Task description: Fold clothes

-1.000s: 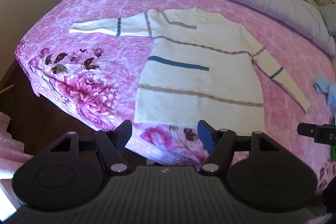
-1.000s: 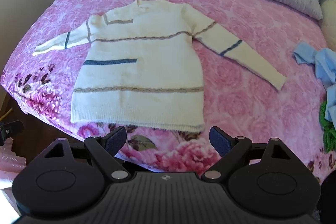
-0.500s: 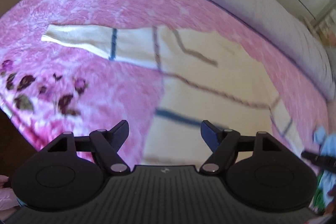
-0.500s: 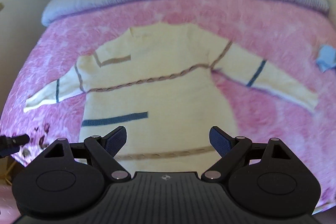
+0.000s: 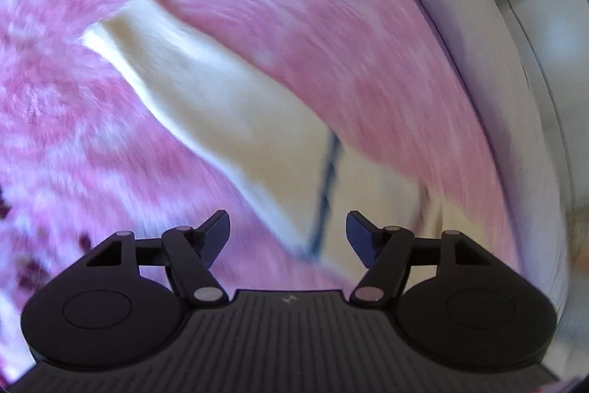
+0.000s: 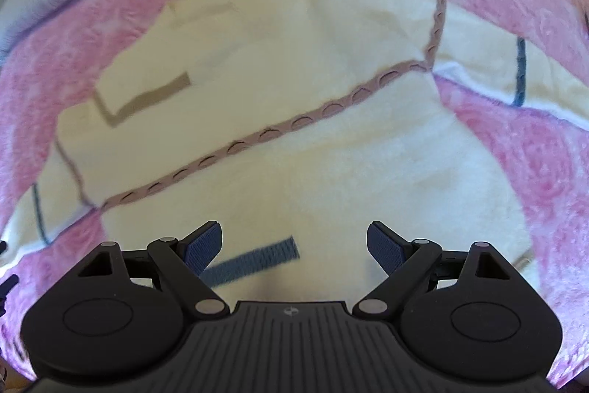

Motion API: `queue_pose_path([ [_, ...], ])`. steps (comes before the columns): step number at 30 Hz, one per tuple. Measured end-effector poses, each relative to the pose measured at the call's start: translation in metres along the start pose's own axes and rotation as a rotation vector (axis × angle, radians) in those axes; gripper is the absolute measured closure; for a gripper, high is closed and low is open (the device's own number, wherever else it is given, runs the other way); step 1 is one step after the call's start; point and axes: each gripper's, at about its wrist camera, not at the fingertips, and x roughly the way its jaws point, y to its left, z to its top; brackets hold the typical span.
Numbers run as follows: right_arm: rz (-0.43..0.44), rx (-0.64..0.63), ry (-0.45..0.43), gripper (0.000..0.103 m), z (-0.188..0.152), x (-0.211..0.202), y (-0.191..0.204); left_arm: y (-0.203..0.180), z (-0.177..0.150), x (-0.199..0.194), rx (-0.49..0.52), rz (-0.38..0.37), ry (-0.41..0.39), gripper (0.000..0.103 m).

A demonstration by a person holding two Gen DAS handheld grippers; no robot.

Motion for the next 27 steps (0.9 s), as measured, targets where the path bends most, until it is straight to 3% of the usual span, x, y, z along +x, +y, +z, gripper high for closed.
queue_pose_path([
  [3,-0.017,-0.009,0.013,0.015,0.011,0.015,0.009,0.024,0.018,0.013,-0.095,0.032,-0.057,0.038],
  [9,-0.039,-0.030,0.027,0.015,0.030,0.038,0.020,0.020,0.026,0.023,-0.093,0.056,-0.137,0.045],
  [10,-0.038,-0.029,0.027,0.015,0.032,0.040,0.018,0.019,0.028,0.025,-0.093,0.060,-0.151,0.051],
  [11,-0.037,-0.028,0.027,0.015,0.034,0.042,0.017,0.019,0.029,0.026,-0.092,0.064,-0.164,0.078],
  [12,-0.035,-0.027,0.027,0.015,0.036,0.044,0.016,0.018,0.030,0.028,-0.092,0.068,-0.177,0.097],
  [14,-0.034,-0.029,0.028,0.015,0.041,0.047,0.010,0.014,0.032,0.030,-0.083,0.072,-0.205,0.097],
  [17,-0.037,-0.023,0.010,0.015,0.047,0.043,-0.007,-0.044,0.014,0.009,0.095,0.003,-0.251,0.097],
  [22,-0.044,0.041,-0.014,0.015,0.055,0.035,-0.055,-0.185,-0.065,-0.018,0.444,-0.299,-0.187,0.098],
  [25,-0.040,0.077,-0.039,0.015,0.060,0.028,-0.084,-0.256,-0.140,0.002,0.557,-0.506,-0.029,0.093],
  [27,-0.037,0.095,-0.057,0.015,0.063,0.022,-0.102,-0.285,-0.192,0.031,0.621,-0.550,0.099,0.083],
])
